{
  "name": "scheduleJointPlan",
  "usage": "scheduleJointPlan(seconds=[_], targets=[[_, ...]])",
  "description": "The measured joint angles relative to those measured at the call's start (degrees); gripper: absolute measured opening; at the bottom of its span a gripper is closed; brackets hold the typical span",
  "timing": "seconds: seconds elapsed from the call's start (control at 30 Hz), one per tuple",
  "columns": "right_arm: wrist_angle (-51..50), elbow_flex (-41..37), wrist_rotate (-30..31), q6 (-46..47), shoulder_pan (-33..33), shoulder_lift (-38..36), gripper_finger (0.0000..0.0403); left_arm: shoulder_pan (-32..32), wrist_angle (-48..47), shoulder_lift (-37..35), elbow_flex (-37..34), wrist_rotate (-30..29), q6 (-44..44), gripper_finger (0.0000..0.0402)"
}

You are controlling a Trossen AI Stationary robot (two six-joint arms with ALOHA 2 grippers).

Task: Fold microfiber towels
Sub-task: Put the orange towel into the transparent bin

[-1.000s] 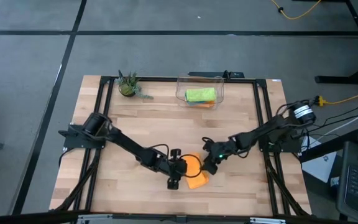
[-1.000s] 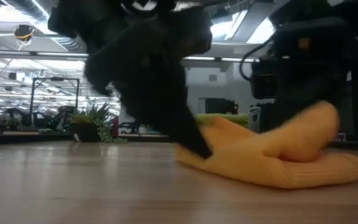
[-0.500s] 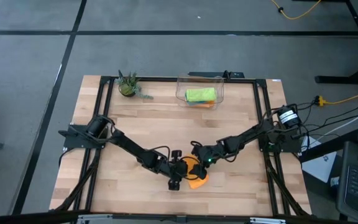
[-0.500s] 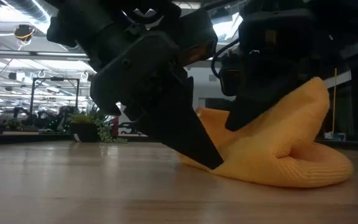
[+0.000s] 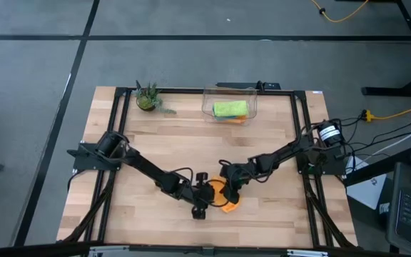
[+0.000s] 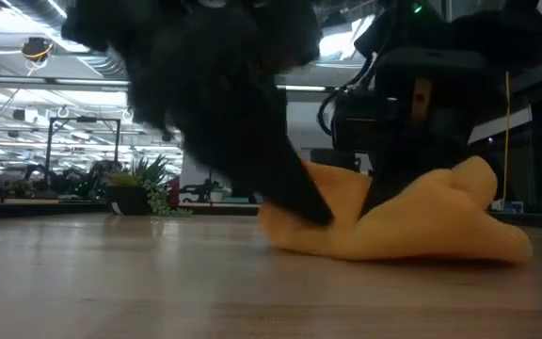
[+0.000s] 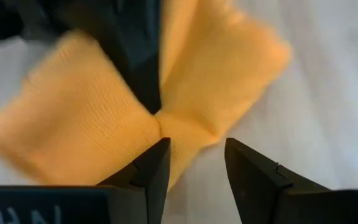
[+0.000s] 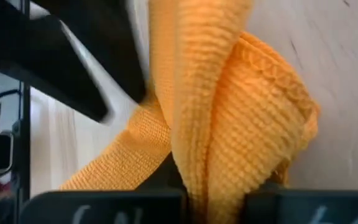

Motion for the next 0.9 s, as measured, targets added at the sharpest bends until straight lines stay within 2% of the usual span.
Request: scheduleJointPlan(seconds=[0.2, 0.33, 0.43, 0.5, 0.57, 0.67, 0.73, 0.9], targets=[[-6.67, -0.22, -6.06, -8.04, -5.21, -7.38, 0.0017, -0.48, -2.52, -8.33, 0.05, 0.05, -1.37, 0.0146], [-16.37, -0.22, -7.89, -16.76, -10.33, -15.71, 0.0017, -1.44, -7.72, -13.74, 0.09, -1.72, -4.38, 0.0146], [-23.47, 0.94, -7.70, -28.27, -15.20, -23.54, 0.0017, -2.21, -11.71, -15.86, 0.11, -4.24, -5.74, 0.0146], [-28.20, 3.20, -4.36, -35.34, -18.91, -27.96, 0.0017, -2.29, -12.23, -16.01, 0.11, -4.99, -5.77, 0.0146], [-31.63, 7.66, 2.48, -40.20, -22.70, -30.89, 0.0017, -2.27, -12.80, -16.00, 0.11, -5.78, -5.60, 0.0146], [-36.32, 16.53, 11.69, -50.93, -29.88, -31.49, 0.0017, -1.51, -12.45, -15.40, 0.13, -6.05, -5.62, 0.0146], [-39.57, 23.02, 11.30, -57.45, -35.71, -29.25, 0.0017, -0.76, -13.20, -15.11, 0.07, -6.03, -5.65, 0.0146], [-53.29, 41.74, 2.31, -70.92, -50.40, -19.53, 0.0017, 0.88, -13.53, -14.82, 0.11, -6.03, -7.55, 0.0146]])
